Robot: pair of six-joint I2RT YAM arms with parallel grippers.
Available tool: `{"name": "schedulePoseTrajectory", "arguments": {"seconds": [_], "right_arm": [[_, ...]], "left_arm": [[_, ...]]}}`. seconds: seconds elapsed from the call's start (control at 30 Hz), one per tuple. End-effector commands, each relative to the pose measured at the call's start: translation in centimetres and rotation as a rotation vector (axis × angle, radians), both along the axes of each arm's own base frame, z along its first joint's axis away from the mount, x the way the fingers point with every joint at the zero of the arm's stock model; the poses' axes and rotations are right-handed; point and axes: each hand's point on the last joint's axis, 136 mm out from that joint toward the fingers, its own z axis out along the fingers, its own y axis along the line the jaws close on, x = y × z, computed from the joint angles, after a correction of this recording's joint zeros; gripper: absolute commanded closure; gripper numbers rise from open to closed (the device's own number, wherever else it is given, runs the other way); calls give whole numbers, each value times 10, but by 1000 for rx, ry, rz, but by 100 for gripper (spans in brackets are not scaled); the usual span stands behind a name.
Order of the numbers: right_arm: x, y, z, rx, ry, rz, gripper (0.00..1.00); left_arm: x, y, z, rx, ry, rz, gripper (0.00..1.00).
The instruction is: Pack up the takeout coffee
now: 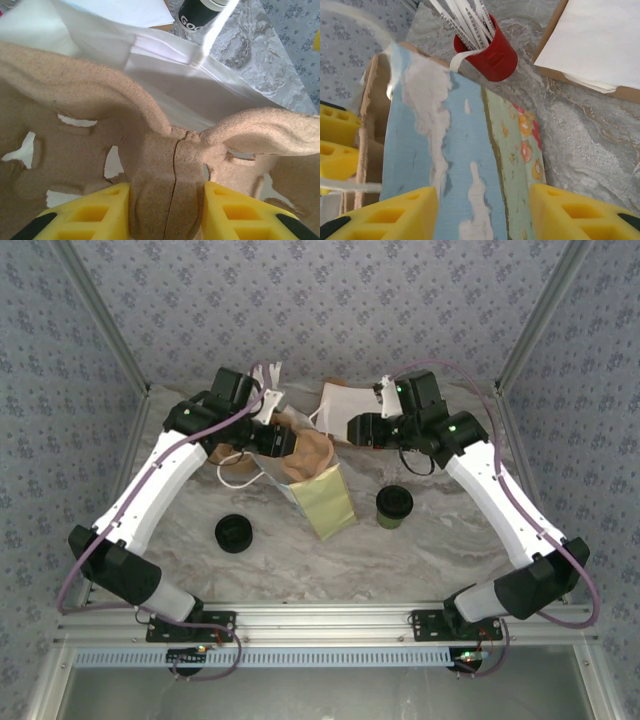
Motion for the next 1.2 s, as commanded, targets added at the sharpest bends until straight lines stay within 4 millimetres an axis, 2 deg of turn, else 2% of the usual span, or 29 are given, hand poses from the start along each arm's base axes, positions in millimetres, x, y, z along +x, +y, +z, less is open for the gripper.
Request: {"name": "schedulePoseTrajectory", "arguments": {"seconds": [0.0, 0.27, 0.5, 0.57, 0.67, 0.87, 0.97, 1.17], "right_arm": [[-9, 4, 26, 64, -11, 31, 44], [-13, 21, 28, 95, -6, 110, 39], [-16, 24, 9, 56, 30, 116, 38], [-16, 22, 0, 38, 46, 105, 41], [-16, 21, -5, 31, 57, 99, 50], [-17, 20, 1, 41, 37, 104, 77], [-18, 20, 4, 44, 23, 108, 81], [-19, 17, 8, 82, 19, 122, 79]], "left_arm": [[-1, -7, 1, 21, -4, -30, 65], [-14, -25, -4, 84, -21, -126, 65], [-29, -33, -11, 155, -33, -205, 65], [-33, -35, -12, 165, -38, -226, 65], [-38, -37, -12, 181, -54, -257, 64], [-37, -35, -12, 214, -84, -287, 65], [-35, -33, -11, 233, -106, -299, 64], [-35, -30, -16, 298, -132, -356, 64]]}}
